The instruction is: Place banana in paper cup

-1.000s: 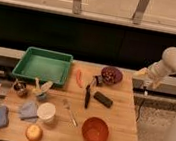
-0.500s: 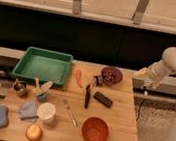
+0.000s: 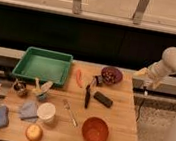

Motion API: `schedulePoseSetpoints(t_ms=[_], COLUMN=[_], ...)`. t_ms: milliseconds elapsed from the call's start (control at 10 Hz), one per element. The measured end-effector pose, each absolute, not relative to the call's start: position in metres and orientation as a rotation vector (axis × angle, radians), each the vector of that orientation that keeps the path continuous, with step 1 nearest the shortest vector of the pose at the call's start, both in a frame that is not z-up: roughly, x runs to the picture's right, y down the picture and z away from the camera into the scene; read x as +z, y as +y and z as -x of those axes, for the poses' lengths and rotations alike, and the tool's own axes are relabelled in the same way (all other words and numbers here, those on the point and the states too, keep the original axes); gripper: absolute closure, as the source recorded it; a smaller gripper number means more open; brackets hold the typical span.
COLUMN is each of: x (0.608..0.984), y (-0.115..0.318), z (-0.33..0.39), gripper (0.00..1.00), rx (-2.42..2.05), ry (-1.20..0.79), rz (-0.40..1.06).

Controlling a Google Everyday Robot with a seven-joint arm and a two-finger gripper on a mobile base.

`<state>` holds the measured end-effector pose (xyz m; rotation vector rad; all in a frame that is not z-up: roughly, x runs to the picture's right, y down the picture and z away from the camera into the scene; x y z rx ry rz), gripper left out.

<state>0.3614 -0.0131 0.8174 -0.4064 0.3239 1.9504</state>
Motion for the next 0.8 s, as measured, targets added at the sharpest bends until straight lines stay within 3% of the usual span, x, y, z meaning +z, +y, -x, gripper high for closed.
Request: schedulePoseSetpoints(t_ms=[500, 800], x=[0.812, 0.823], y=[-0.016, -0.026], z=[-0.349, -0.291], gripper=[0.2, 0.2], rx=[1.878, 1.764], ry=[0.296, 0.263], rz=[0.435, 0.504])
